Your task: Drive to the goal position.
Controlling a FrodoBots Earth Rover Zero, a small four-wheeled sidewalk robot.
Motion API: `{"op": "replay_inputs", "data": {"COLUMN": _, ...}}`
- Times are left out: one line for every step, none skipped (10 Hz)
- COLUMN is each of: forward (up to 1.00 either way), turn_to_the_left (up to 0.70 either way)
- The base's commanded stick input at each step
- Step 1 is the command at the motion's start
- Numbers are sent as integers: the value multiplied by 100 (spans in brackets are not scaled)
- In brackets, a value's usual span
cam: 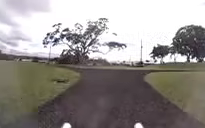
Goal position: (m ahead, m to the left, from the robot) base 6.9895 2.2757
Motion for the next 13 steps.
{"op": "replay_inputs", "data": {"forward": 0, "turn_to_the_left": 17}}
{"op": "replay_inputs", "data": {"forward": 0, "turn_to_the_left": 14}}
{"op": "replay_inputs", "data": {"forward": 0, "turn_to_the_left": 3}}
{"op": "replay_inputs", "data": {"forward": 41, "turn_to_the_left": 14}}
{"op": "replay_inputs", "data": {"forward": 70, "turn_to_the_left": 14}}
{"op": "replay_inputs", "data": {"forward": 70, "turn_to_the_left": 2}}
{"op": "replay_inputs", "data": {"forward": 70, "turn_to_the_left": 0}}
{"op": "replay_inputs", "data": {"forward": 70, "turn_to_the_left": 8}}
{"op": "replay_inputs", "data": {"forward": 70, "turn_to_the_left": 10}}
{"op": "replay_inputs", "data": {"forward": 70, "turn_to_the_left": 17}}
{"op": "replay_inputs", "data": {"forward": 70, "turn_to_the_left": 16}}
{"op": "replay_inputs", "data": {"forward": 70, "turn_to_the_left": 14}}
{"op": "replay_inputs", "data": {"forward": 70, "turn_to_the_left": 14}}
